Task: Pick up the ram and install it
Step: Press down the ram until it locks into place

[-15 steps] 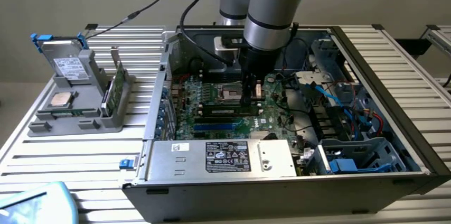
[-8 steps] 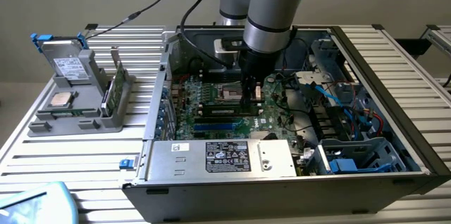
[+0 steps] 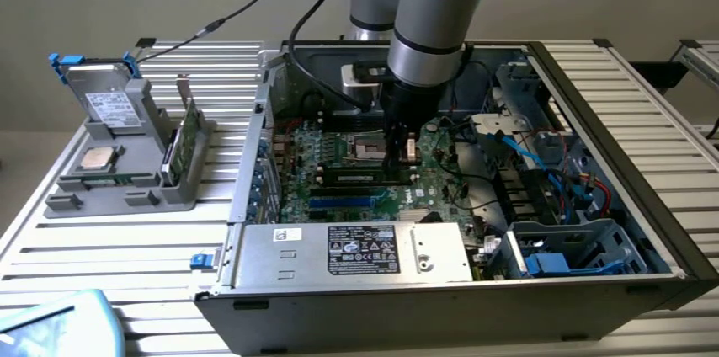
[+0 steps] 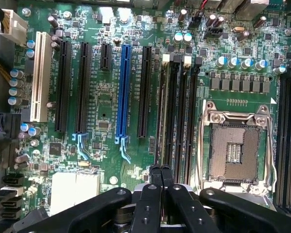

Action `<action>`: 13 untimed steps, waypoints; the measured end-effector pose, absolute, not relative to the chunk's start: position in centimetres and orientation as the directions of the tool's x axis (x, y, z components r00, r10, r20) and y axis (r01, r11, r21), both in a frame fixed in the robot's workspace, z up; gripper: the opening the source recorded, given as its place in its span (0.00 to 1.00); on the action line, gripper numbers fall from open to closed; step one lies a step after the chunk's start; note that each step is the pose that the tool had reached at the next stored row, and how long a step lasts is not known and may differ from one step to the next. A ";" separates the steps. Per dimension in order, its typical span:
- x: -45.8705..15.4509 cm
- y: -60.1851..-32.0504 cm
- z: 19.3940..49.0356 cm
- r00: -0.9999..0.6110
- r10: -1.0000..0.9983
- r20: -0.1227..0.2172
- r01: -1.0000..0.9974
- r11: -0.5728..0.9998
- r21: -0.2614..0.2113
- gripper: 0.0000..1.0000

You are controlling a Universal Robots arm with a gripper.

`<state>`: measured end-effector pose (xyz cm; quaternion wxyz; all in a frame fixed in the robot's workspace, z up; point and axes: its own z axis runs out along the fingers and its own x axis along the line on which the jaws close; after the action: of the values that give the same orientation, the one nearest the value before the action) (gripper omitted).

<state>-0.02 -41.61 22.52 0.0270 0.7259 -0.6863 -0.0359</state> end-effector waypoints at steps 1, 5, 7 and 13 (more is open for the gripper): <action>0.0 -41.6 22.5 0.055 -0.998 -0.015 -0.994 -0.057 0.088 0.10; 0.0 -41.6 22.7 0.055 -0.998 -0.018 -0.995 -0.057 0.087 0.10; -0.1 -41.6 22.9 0.055 -0.998 -0.016 -0.994 -0.057 0.088 0.10; -1.5 -41.6 23.0 0.055 -0.998 -0.015 -0.995 -0.057 0.088 0.10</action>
<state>-1.47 -41.60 22.97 0.0268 0.7260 -0.6863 -0.0359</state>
